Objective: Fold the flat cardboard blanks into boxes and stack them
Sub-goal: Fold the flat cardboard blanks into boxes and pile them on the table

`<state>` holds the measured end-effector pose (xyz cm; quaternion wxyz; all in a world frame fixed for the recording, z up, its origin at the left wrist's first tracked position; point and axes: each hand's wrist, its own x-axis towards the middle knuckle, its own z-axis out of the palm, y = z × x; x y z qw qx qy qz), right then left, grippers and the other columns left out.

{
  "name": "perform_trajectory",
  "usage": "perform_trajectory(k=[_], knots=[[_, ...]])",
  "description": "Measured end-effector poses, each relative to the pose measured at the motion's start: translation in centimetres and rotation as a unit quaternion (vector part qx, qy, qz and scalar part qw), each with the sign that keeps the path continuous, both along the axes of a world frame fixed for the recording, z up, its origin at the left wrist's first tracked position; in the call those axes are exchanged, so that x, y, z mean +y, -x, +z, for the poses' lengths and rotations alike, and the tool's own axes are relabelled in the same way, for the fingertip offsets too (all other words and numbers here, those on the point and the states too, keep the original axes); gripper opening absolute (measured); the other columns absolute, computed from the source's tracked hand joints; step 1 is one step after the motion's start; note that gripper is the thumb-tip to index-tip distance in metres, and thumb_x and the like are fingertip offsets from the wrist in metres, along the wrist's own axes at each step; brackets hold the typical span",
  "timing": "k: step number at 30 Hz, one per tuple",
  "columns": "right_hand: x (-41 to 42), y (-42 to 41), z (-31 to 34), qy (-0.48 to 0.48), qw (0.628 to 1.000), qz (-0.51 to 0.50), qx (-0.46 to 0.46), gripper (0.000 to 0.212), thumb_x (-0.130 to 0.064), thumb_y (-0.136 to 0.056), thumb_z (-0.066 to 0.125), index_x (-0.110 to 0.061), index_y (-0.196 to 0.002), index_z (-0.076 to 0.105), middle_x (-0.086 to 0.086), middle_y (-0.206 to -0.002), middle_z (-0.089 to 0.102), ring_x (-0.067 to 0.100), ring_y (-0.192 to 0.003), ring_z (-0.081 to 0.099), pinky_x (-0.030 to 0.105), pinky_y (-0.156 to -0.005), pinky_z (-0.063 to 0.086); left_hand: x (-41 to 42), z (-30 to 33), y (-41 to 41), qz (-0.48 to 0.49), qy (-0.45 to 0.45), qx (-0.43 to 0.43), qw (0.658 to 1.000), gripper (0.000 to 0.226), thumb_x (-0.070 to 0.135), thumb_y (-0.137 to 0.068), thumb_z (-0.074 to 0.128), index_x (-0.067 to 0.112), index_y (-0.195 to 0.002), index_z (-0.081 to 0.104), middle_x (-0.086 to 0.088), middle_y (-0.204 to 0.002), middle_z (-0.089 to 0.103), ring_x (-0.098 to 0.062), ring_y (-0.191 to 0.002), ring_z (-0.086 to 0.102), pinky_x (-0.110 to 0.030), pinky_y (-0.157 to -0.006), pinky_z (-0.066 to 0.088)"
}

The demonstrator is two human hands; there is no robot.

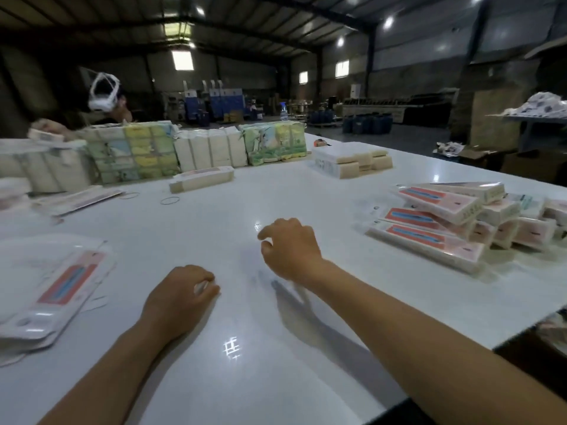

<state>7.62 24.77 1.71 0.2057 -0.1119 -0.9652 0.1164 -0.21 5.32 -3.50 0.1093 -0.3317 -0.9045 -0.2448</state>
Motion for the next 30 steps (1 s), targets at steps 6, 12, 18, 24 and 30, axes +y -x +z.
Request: perform_trajectory(k=[6, 12, 18, 24, 30], knots=[[-4.6, 1.1, -5.1, -0.068, 0.994, 0.055, -0.066, 0.031, -0.024, -0.097, 0.036, -0.02, -0.113, 0.062, 0.002, -0.119, 0.055, 0.026, -0.11, 0.048, 0.037, -0.087, 0.038, -0.3, -0.2, -0.3, 0.002, -0.01, 0.004, 1.0, 0.022, 0.034, -0.089, 0.054, 0.023, -0.103, 0.068, 0.01, -0.109, 0.063, -0.012, -0.105, 0.05, -0.027, -0.087, 0.04], [-4.3, 1.4, -5.9, -0.055, 0.996, 0.065, -0.031, 0.03, -0.03, -0.099, 0.036, -0.027, -0.115, 0.062, -0.007, -0.121, 0.056, 0.019, -0.109, 0.047, 0.03, -0.084, 0.038, -1.6, 1.7, 2.5, 0.076, -0.055, -0.102, 0.99, 0.023, 0.034, -0.086, 0.057, 0.024, -0.104, 0.069, 0.006, -0.11, 0.064, -0.014, -0.106, 0.056, -0.03, -0.088, 0.045], [-4.3, 1.8, -6.1, -0.056, 0.996, 0.062, -0.012, 0.026, -0.028, -0.097, 0.041, -0.026, -0.105, 0.065, -0.01, -0.112, 0.058, 0.017, -0.101, 0.048, 0.028, -0.079, 0.038, -11.6, 4.9, 9.4, 0.425, 0.142, -0.082, 0.89, 0.089, 0.069, -0.067, 0.065, 0.012, -0.129, 0.04, -0.011, -0.131, 0.038, -0.029, -0.124, 0.033, -0.043, -0.095, 0.031], [-4.4, 1.8, -6.0, -0.043, 0.997, 0.061, -0.009, 0.026, -0.027, -0.096, 0.044, -0.027, -0.111, 0.065, -0.009, -0.116, 0.058, 0.017, -0.103, 0.048, 0.027, -0.078, 0.035, -15.0, 5.3, 12.1, 0.465, 0.141, -0.14, 0.863, 0.102, 0.066, -0.053, 0.078, 0.008, -0.128, 0.038, -0.014, -0.127, 0.043, -0.03, -0.121, 0.039, -0.043, -0.094, 0.033], [-4.7, 1.8, -5.8, -0.035, 0.997, 0.065, -0.011, 0.026, -0.026, -0.096, 0.044, -0.026, -0.112, 0.065, -0.01, -0.116, 0.058, 0.016, -0.104, 0.048, 0.026, -0.079, 0.035, -14.2, 6.2, 12.8, 0.48, 0.133, -0.076, 0.864, 0.061, 0.039, -0.069, 0.077, 0.012, -0.115, 0.047, -0.012, -0.115, 0.052, -0.027, -0.112, 0.046, -0.041, -0.091, 0.034]])
